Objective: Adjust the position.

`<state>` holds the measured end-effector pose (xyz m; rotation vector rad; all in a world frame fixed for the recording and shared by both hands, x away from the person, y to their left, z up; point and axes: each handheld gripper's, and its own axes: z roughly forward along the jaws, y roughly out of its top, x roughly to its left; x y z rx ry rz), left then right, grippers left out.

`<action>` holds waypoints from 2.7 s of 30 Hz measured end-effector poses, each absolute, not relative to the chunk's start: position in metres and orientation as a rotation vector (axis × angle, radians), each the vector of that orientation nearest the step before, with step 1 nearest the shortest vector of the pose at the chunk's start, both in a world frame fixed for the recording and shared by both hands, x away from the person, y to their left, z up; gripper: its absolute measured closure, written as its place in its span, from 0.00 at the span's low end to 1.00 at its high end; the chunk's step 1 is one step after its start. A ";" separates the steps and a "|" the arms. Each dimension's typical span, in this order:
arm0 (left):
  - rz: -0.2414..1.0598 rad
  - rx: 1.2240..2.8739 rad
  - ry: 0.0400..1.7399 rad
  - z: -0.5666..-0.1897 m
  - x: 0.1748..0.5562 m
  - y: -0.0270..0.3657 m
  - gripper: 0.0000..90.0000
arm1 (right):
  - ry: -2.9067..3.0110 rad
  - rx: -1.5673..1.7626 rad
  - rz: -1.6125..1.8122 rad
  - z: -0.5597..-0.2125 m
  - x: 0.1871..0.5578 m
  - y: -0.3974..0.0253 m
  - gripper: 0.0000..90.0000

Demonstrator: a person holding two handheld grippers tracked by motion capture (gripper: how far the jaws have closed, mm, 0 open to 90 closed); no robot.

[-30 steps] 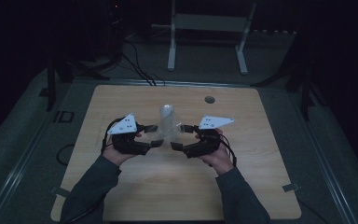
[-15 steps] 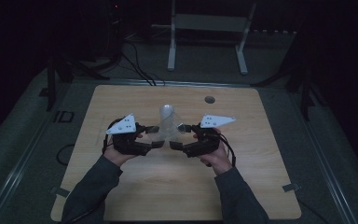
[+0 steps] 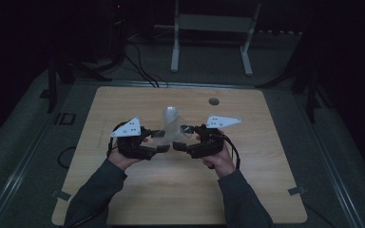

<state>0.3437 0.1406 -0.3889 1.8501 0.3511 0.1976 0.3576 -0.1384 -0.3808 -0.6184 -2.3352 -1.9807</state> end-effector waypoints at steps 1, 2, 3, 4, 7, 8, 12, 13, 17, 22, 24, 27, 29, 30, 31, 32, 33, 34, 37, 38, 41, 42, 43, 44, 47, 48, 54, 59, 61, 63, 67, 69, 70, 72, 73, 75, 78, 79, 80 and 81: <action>0.195 1.847 0.352 -0.389 0.344 0.140 0.46 | -2.332 -0.618 -1.983 -0.381 0.358 -0.138 0.20; 0.193 1.844 0.351 -0.389 0.344 0.140 0.46 | -2.329 -0.617 -1.985 -0.381 0.358 -0.138 0.20; 0.189 1.840 0.350 -0.389 0.344 0.140 0.46 | -2.323 -0.615 -1.984 -0.381 0.358 -0.138 0.20; 0.188 1.837 0.348 -0.389 0.344 0.141 0.46 | -2.314 -0.615 -1.989 -0.381 0.359 -0.138 0.20; 0.186 1.836 0.343 -0.388 0.343 0.140 0.46 | -2.293 -0.612 -1.997 -0.381 0.359 -0.138 0.20; 0.184 1.835 0.342 -0.388 0.343 0.140 0.46 | -2.290 -0.611 -1.998 -0.381 0.359 -0.138 0.20; 0.178 1.832 0.337 -0.389 0.343 0.138 0.46 | -2.282 -0.607 -2.000 -0.381 0.360 -0.137 0.20; 0.177 1.830 0.336 -0.389 0.343 0.138 0.46 | -2.276 -0.607 -2.003 -0.381 0.360 -0.137 0.20; 0.168 1.817 0.334 -0.389 0.343 0.137 0.46 | -2.260 -0.603 -2.011 -0.382 0.361 -0.136 0.21; 0.153 1.810 0.334 -0.392 0.343 0.136 0.45 | -2.250 -0.585 -2.019 -0.383 0.360 -0.134 0.24; 0.148 1.808 0.333 -0.392 0.343 0.135 0.45 | -2.248 -0.585 -2.026 -0.383 0.360 -0.133 0.25; 0.147 1.806 0.329 -0.392 0.343 0.134 0.45 | -2.231 -0.586 -2.033 -0.384 0.361 -0.133 0.26; 0.142 1.801 0.330 -0.393 0.344 0.134 0.45 | -2.222 -0.583 -2.039 -0.384 0.361 -0.133 0.27; 0.140 1.799 0.332 -0.393 0.344 0.134 0.45 | -2.218 -0.582 -2.041 -0.384 0.361 -0.133 0.28; 0.140 1.800 0.333 -0.393 0.344 0.134 0.45 | -2.216 -0.580 -2.043 -0.384 0.361 -0.133 0.30; 0.140 1.800 0.334 -0.393 0.344 0.134 0.45 | -2.216 -0.578 -2.046 -0.384 0.361 -0.133 0.30; 0.140 1.801 0.334 -0.394 0.344 0.134 0.45 | -2.218 -0.580 -2.047 -0.384 0.360 -0.132 0.31; 0.139 1.801 0.333 -0.394 0.344 0.134 0.45 | -2.219 -0.578 -2.048 -0.384 0.360 -0.132 0.32; 0.140 1.810 0.333 -0.393 0.344 0.134 0.43 | -2.222 -0.578 -2.050 -0.384 0.360 -0.133 0.34; 0.143 1.817 0.332 -0.393 0.344 0.133 0.42 | -2.225 -0.578 -2.050 -0.384 0.360 -0.133 0.34; 0.159 1.828 0.343 -0.393 0.343 0.133 0.40 | -2.233 -0.581 -2.055 -0.384 0.359 -0.133 0.35; 0.164 1.831 0.350 -0.393 0.343 0.133 0.39 | -2.229 -0.581 -2.059 -0.384 0.359 -0.134 0.35; 0.163 1.832 0.358 -0.393 0.344 0.134 0.37 | -2.230 -0.582 -2.061 -0.383 0.359 -0.134 0.35; 0.167 1.833 0.363 -0.393 0.344 0.134 0.37 | -2.231 -0.584 -2.065 -0.383 0.359 -0.135 0.35; 0.185 1.834 0.381 -0.392 0.344 0.135 0.33 | -2.246 -0.591 -2.064 -0.382 0.359 -0.137 0.35; 0.187 1.835 0.381 -0.392 0.344 0.136 0.33 | -2.250 -0.593 -2.065 -0.382 0.359 -0.138 0.35; 0.221 1.854 0.383 -0.389 0.342 0.136 0.32 | -2.286 -0.601 -2.062 -0.380 0.358 -0.139 0.35; 0.253 1.867 0.392 -0.388 0.340 0.136 0.32 | -2.341 -0.609 -2.038 -0.379 0.358 -0.138 0.35; 0.279 1.878 0.407 -0.387 0.340 0.136 0.30 | -2.372 -0.624 -2.025 -0.378 0.358 -0.138 0.35; 0.287 1.881 0.412 -0.387 0.339 0.136 0.30 | -2.394 -0.632 -2.013 -0.378 0.358 -0.137 0.35; 0.317 1.904 0.411 -0.386 0.337 0.135 0.30 | -2.437 -0.653 -1.987 -0.378 0.357 -0.136 0.36; 0.326 1.909 0.410 -0.386 0.336 0.134 0.30 | -2.446 -0.663 -1.976 -0.378 0.357 -0.135 0.36; 0.335 1.914 0.410 -0.386 0.335 0.134 0.30 | -2.452 -0.668 -1.972 -0.378 0.357 -0.135 0.36; 0.347 1.919 0.415 -0.386 0.335 0.133 0.30 | -2.466 -0.678 -1.965 -0.377 0.357 -0.134 0.36; 0.363 1.925 0.422 -0.386 0.334 0.132 0.30 | -2.473 -0.681 -1.961 -0.377 0.357 -0.134 0.36; 0.382 1.934 0.427 -0.387 0.334 0.132 0.30 | -2.485 -0.684 -1.959 -0.376 0.357 -0.134 0.36; 0.396 1.942 0.436 -0.389 0.335 0.132 0.30 | -2.523 -0.696 -1.942 -0.374 0.356 -0.132 0.36; 0.398 1.945 0.438 -0.389 0.334 0.132 0.30 | -2.540 -0.696 -1.934 -0.373 0.356 -0.131 0.36; 0.401 1.949 0.436 -0.389 0.335 0.132 0.30 | -2.549 -0.699 -1.927 -0.373 0.356 -0.130 0.36; 0.401 1.949 0.436 -0.389 0.334 0.131 0.30 | -2.559 -0.700 -1.919 -0.372 0.355 -0.129 0.36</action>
